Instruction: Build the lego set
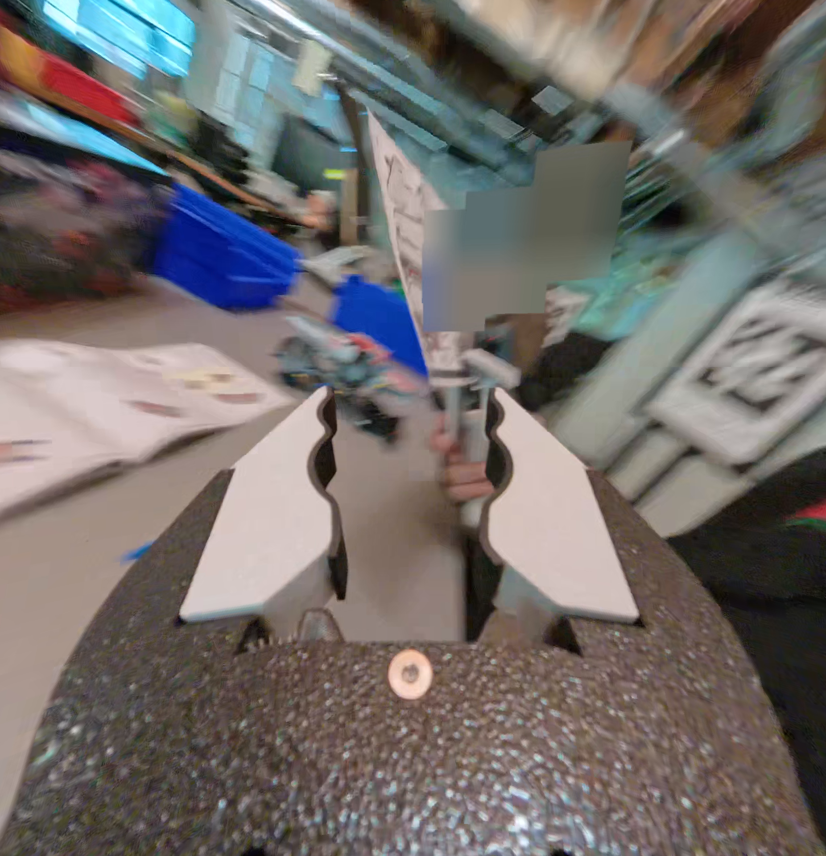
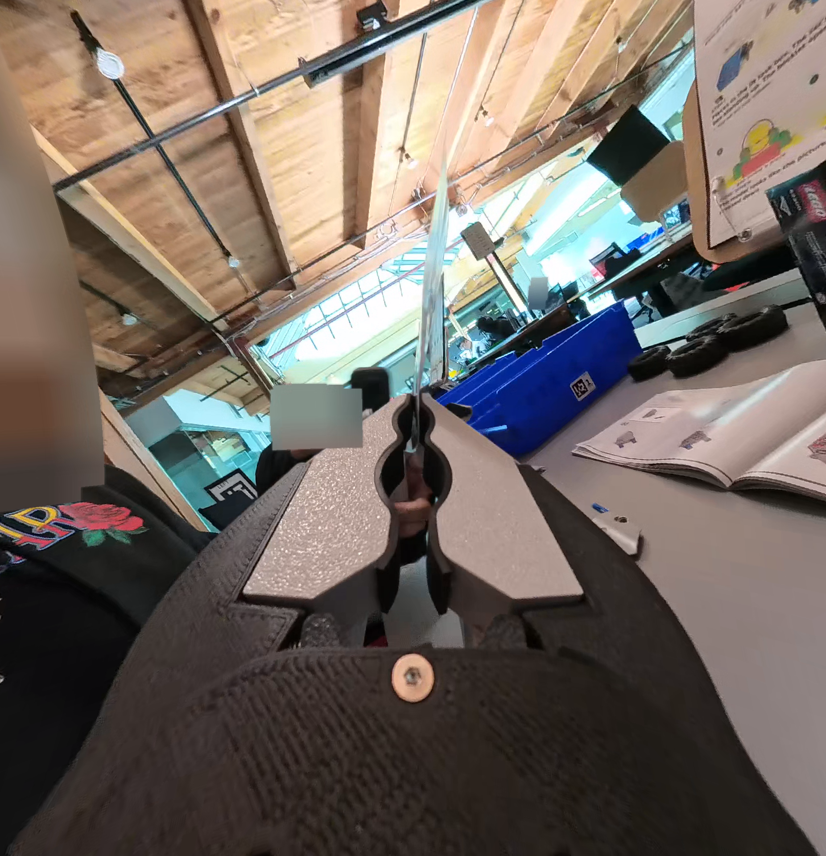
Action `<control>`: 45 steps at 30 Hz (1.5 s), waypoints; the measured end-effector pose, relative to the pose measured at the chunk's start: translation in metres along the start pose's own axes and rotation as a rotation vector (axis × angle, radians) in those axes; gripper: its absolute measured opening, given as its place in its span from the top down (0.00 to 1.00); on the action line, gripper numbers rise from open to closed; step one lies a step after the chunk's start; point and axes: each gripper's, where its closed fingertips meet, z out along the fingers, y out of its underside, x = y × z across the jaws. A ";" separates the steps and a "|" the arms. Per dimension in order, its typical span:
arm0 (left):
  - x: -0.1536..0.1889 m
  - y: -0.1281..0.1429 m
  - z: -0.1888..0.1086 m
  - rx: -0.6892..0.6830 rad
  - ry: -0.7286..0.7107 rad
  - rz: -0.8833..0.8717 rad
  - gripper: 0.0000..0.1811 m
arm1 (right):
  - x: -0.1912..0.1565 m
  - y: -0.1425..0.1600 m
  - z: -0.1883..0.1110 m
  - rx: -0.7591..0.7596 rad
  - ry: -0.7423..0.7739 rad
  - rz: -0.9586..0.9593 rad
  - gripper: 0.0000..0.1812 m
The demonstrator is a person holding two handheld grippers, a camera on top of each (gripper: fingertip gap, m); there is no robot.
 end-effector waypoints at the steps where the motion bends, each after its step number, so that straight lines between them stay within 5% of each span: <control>1: 0.008 -0.005 0.002 0.026 0.122 -0.138 0.72 | -0.002 -0.001 -0.003 0.006 -0.002 0.000 1.00; 4: 0.020 -0.009 0.009 0.057 0.312 -0.354 0.87 | -0.009 0.001 -0.010 -0.023 -0.007 0.003 1.00; 7: 0.021 0.007 0.025 -0.006 0.304 -0.348 0.88 | -0.017 0.007 -0.016 -0.054 0.012 -0.031 1.00; 9: 0.020 0.011 0.031 -0.018 0.282 -0.329 1.00 | -0.015 0.010 -0.022 -0.063 0.059 -0.043 1.00; 13: 0.024 0.009 0.038 -0.012 0.300 -0.361 1.00 | -0.010 0.008 -0.034 -0.048 0.152 -0.102 1.00; 17: 0.025 -0.002 0.041 0.044 0.327 -0.490 1.00 | 0.005 0.016 -0.040 -0.086 0.276 -0.177 0.77; 25: 0.017 0.010 0.054 0.020 0.286 -0.464 1.00 | -0.005 0.023 -0.012 0.075 0.117 0.000 0.83; 30: 0.014 0.017 0.060 -0.009 0.259 -0.419 1.00 | 0.006 0.010 -0.020 0.180 0.158 0.021 1.00; 38: 0.014 0.022 0.070 -0.058 0.247 -0.346 1.00 | 0.012 0.005 -0.026 0.243 0.175 0.016 1.00; 41: 0.017 0.025 0.074 -0.082 0.249 -0.332 1.00 | 0.018 0.011 -0.024 0.207 0.206 0.007 0.91; 45: 0.021 0.028 0.076 -0.098 0.255 -0.303 1.00 | 0.016 0.007 -0.027 0.237 0.220 -0.038 1.00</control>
